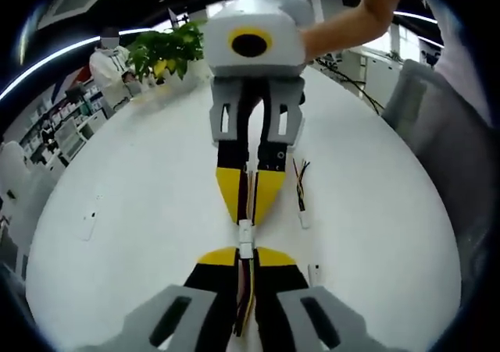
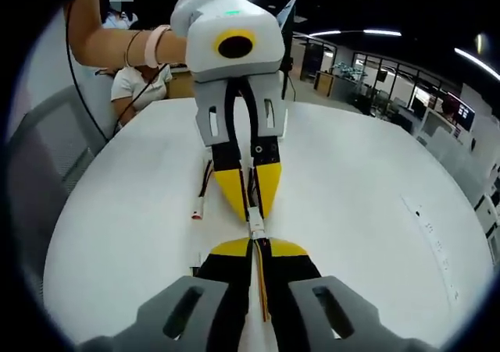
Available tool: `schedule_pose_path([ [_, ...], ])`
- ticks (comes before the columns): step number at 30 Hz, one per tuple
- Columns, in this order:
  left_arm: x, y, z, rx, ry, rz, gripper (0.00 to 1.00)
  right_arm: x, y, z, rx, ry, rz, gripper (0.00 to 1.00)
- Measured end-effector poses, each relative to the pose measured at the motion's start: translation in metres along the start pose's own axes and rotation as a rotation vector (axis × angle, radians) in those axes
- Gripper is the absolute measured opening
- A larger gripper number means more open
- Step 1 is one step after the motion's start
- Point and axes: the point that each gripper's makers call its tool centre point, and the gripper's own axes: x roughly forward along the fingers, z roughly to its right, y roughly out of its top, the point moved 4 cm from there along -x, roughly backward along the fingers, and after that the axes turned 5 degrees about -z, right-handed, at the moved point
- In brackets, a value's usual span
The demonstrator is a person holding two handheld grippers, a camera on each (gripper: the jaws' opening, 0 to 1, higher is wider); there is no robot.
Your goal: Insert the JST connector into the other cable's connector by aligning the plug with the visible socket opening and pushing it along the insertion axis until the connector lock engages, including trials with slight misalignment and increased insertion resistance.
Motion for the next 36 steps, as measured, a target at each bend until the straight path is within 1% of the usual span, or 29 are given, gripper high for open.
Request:
schedule_pose_path([
  [4,0.003,-0.002,0.000,-0.005,0.002,-0.012,0.00,0.004,-0.005,0.003,0.010,0.001,-0.006,0.03],
  [8,0.004,-0.003,-0.001,-0.012,0.005,-0.013,0.00,0.004,-0.007,0.003,0.052,0.008,0.006,0.03],
  [10,0.005,-0.004,-0.001,-0.022,0.005,-0.010,0.00,0.005,-0.008,0.003,0.059,0.008,0.010,0.03],
  [25,0.011,-0.009,0.001,-0.039,0.006,-0.012,0.00,0.009,-0.012,0.000,0.068,0.012,0.003,0.04],
  [29,0.011,-0.009,0.000,-0.051,0.007,-0.009,0.00,0.009,-0.013,0.000,0.083,0.011,0.006,0.04],
  [32,0.010,-0.010,0.000,-0.086,0.006,-0.007,0.00,0.010,-0.013,-0.001,0.088,0.011,0.005,0.04],
  [36,0.010,-0.010,0.001,-0.094,0.008,-0.010,0.00,0.010,-0.013,-0.001,0.099,0.009,0.001,0.05],
])
